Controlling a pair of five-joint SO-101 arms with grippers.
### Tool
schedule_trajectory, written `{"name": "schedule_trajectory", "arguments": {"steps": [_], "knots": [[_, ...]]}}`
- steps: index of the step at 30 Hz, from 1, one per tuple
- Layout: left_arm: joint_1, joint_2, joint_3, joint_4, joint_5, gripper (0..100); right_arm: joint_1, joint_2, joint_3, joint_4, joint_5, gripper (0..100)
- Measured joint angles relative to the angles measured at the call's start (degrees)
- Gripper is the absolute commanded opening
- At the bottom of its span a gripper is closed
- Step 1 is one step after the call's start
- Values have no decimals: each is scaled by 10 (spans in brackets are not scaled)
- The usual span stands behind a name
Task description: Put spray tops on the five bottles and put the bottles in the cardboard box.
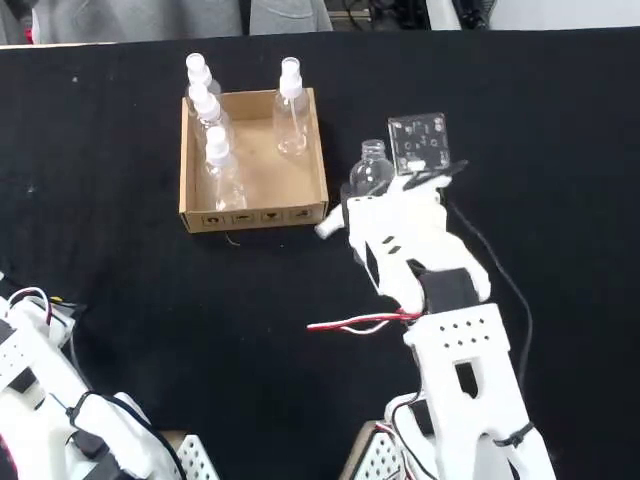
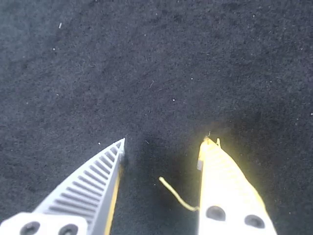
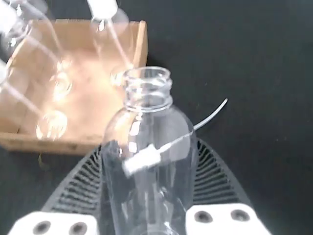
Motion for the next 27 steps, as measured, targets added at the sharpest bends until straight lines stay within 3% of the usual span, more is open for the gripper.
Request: {"name": "schedule_trajectory", "arguments": {"steps": [14, 20, 27], "knots": [[0, 0, 0, 0, 0, 223, 2, 0, 166, -318, 0, 82], [0, 0, 0, 0, 0, 223, 2, 22, 170, -354, -3, 82], [0, 0, 0, 0, 0, 223, 44, 148, 119, -358, -76, 82]]}}
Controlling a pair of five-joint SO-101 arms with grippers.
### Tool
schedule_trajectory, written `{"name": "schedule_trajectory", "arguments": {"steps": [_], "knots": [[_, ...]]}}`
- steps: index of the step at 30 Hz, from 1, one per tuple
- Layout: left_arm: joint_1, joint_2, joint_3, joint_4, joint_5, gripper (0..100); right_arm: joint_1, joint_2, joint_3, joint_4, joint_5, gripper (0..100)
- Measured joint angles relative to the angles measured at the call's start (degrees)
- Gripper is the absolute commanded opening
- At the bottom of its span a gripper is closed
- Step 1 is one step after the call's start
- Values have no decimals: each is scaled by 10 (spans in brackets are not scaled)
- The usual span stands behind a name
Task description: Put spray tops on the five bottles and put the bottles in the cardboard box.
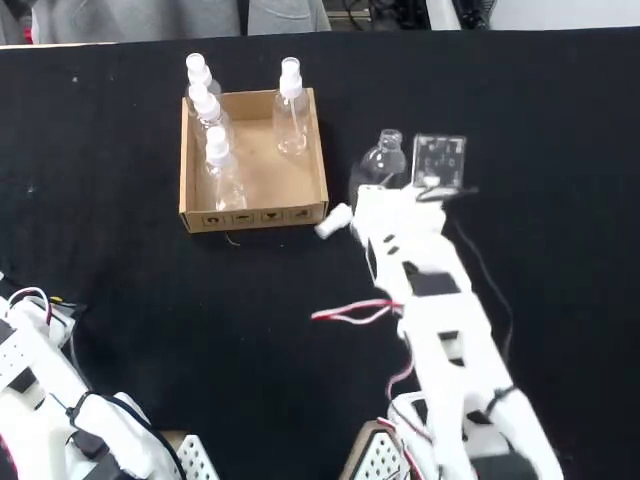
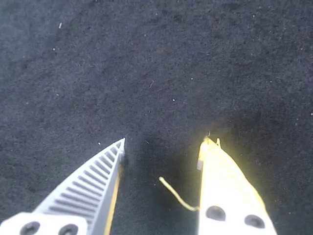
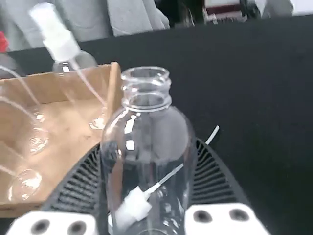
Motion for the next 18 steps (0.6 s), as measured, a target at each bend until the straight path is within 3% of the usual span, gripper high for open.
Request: {"name": "schedule_trajectory", "arguments": {"steps": [6, 15, 18], "knots": [[0, 0, 0, 0, 0, 223, 5, 116, -64, -29, -10, 82], [0, 0, 0, 0, 0, 223, 46, 316, -82, -296, -10, 82], [0, 0, 0, 0, 0, 223, 44, 365, -110, -323, -10, 82]]}}
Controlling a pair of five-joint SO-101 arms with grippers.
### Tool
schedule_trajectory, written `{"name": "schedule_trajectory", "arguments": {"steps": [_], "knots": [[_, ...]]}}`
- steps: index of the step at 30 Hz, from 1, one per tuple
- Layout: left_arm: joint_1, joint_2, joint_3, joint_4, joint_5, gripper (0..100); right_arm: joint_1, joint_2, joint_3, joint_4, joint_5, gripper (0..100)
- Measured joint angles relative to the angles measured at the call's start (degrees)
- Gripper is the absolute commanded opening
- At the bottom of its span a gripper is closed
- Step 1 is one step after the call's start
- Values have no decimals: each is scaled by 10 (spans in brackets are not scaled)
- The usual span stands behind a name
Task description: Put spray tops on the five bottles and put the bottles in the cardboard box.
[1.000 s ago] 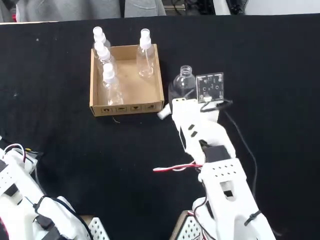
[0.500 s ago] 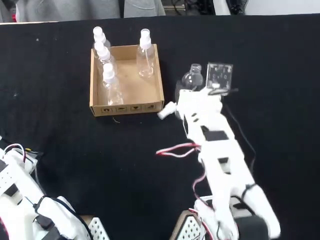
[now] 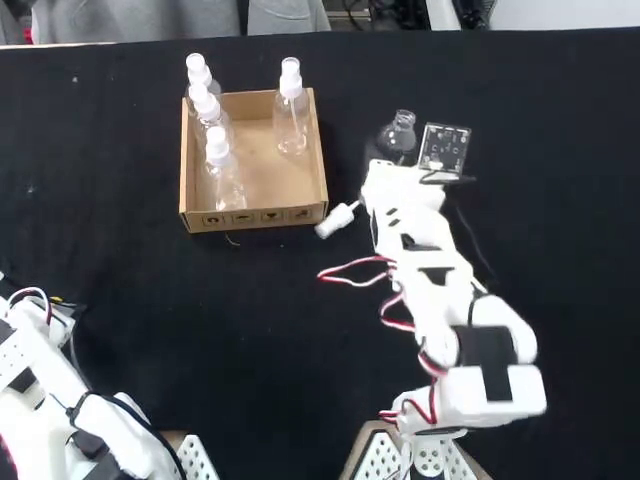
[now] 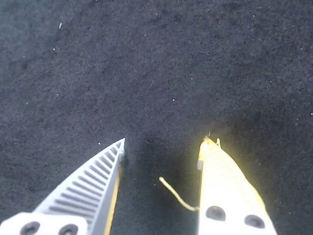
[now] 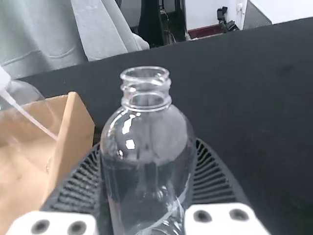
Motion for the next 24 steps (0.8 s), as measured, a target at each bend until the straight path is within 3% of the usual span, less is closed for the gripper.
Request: {"name": "schedule_trajectory", "arguments": {"steps": [13, 24], "knots": [[0, 0, 0, 0, 0, 223, 0, 19, -16, -9, 0, 82], [0, 0, 0, 0, 0, 223, -41, -21, 58, 3, 22, 82]]}}
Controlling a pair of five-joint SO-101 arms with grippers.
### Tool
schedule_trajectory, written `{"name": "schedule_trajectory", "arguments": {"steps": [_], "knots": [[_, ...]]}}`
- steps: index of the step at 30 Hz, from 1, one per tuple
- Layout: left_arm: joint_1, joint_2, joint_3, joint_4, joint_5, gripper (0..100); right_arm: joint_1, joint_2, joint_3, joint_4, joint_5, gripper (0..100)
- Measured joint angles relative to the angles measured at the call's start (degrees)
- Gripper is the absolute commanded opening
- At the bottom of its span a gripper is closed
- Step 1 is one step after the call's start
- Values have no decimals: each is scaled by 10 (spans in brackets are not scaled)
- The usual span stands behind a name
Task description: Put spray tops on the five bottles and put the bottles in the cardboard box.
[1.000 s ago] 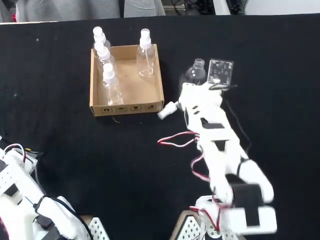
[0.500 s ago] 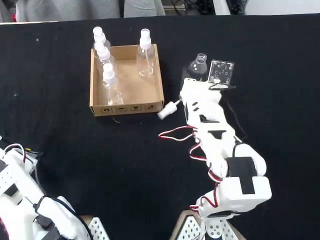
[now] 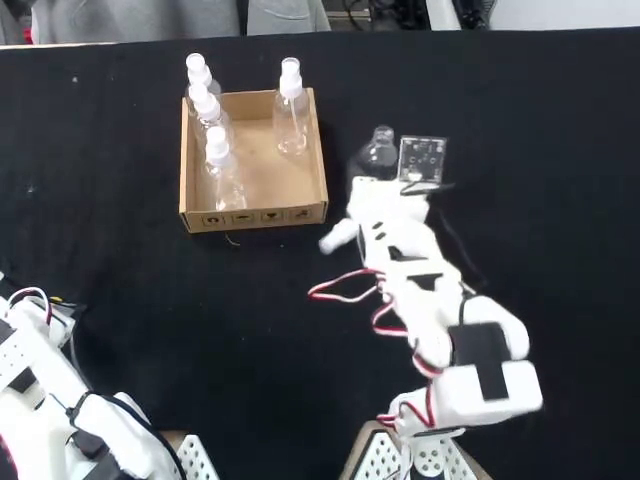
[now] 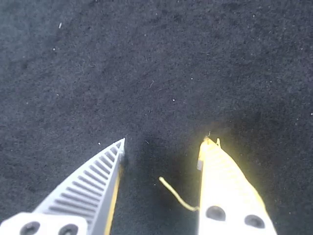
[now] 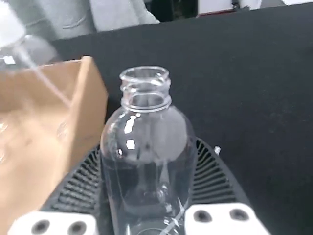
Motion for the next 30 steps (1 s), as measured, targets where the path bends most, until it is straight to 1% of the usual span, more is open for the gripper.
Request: {"name": "schedule_trajectory", "arguments": {"steps": [5, 9, 13, 17, 30], "knots": [[0, 0, 0, 0, 0, 223, -22, -71, 11, 115, 1, 82], [0, 0, 0, 0, 0, 223, -24, -128, 11, 213, 1, 83], [0, 0, 0, 0, 0, 223, -25, -175, 11, 287, 1, 85], [0, 0, 0, 0, 0, 223, -26, -208, 11, 345, 1, 85], [0, 0, 0, 0, 0, 223, -26, -306, 11, 476, 1, 86]]}}
